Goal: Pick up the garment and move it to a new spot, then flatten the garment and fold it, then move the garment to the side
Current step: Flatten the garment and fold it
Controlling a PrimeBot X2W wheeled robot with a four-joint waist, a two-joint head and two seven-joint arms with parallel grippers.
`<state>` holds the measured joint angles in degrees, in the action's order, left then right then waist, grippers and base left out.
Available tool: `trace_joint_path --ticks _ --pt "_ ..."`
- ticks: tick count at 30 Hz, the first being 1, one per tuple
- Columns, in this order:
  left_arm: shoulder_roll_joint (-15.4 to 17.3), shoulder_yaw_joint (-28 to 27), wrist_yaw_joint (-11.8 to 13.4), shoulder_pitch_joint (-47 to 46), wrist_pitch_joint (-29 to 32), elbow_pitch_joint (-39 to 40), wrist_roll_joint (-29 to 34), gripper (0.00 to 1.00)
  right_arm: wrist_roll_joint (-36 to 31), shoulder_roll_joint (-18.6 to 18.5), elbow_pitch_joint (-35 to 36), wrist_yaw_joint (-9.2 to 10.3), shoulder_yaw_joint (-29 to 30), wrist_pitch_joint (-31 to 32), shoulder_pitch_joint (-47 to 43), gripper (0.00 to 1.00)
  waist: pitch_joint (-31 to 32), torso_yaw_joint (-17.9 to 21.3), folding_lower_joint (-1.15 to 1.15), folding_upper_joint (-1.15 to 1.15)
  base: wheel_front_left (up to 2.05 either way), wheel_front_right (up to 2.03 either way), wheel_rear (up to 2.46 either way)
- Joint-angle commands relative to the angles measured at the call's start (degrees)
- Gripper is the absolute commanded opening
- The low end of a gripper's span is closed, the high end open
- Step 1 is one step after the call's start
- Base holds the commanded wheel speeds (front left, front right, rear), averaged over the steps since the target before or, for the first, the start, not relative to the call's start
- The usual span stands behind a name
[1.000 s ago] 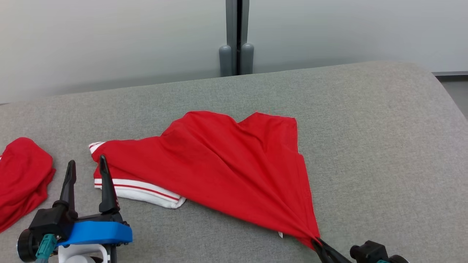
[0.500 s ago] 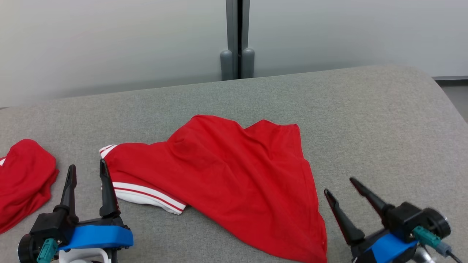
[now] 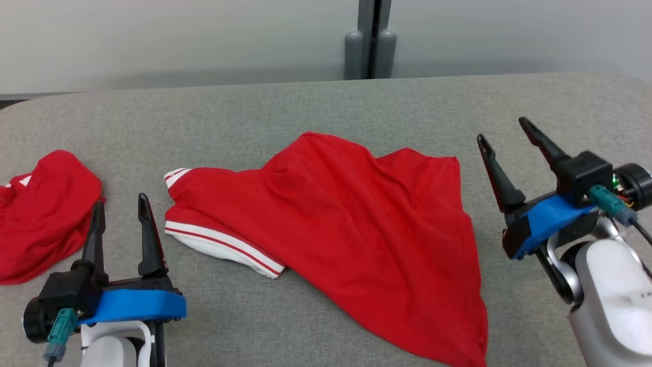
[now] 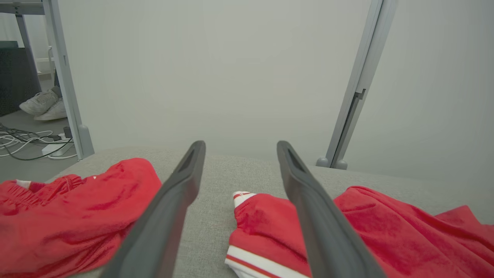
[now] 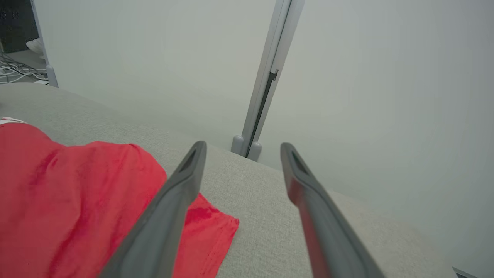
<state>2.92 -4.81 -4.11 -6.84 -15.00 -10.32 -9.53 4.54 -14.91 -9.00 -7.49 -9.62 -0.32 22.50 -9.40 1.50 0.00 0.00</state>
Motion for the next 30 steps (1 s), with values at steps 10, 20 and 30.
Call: trace_joint_path --ticks 10,20,30 --pt "-0.1 1.9 0.0 -4.5 -0.3 -0.5 -1.9 1.00 -1.0 -0.6 -24.0 -0.01 2.7 -2.2 13.4 1.00 -6.0 -6.8 0.00 0.00 0.00 0.00 0.00" --pt "-0.1 3.2 0.5 -5.9 -0.3 -0.8 -2.9 1.00 -1.2 0.1 -44.1 -0.01 4.1 -3.8 19.7 1.00 -8.0 -10.0 0.00 0.00 0.00 0.00 0.00" --pt "-0.1 3.8 1.0 -6.1 -0.3 -1.2 -3.4 1.00 1.7 3.0 -55.1 -0.01 2.4 -7.3 22.6 0.00 -7.7 -10.4 0.00 0.00 0.00 0.00 0.00"
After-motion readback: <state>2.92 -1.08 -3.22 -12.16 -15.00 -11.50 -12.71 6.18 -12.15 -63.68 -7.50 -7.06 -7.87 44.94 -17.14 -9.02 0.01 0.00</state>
